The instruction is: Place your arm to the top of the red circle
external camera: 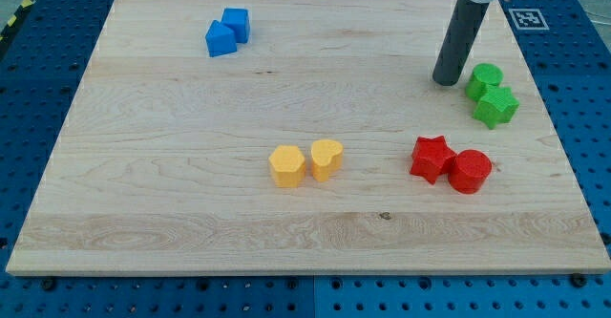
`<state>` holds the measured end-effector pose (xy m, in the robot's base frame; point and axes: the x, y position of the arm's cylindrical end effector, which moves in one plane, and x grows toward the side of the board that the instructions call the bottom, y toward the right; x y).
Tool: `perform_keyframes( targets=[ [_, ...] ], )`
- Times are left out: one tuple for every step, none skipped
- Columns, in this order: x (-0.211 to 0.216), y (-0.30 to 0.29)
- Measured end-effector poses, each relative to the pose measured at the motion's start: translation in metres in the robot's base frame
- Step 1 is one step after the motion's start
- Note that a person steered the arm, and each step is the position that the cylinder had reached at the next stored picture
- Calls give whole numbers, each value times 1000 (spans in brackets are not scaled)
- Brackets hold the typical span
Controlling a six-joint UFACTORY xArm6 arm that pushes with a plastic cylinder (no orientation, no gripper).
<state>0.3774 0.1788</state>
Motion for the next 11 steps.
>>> perform_keyframes(
  targets=[
    [3,0],
    [11,0],
    [25,0],
    [39,0],
    [43,0],
    [59,0],
    [75,2],
    [85,5],
    [90,15],
    [91,19],
    [92,21]
  ],
)
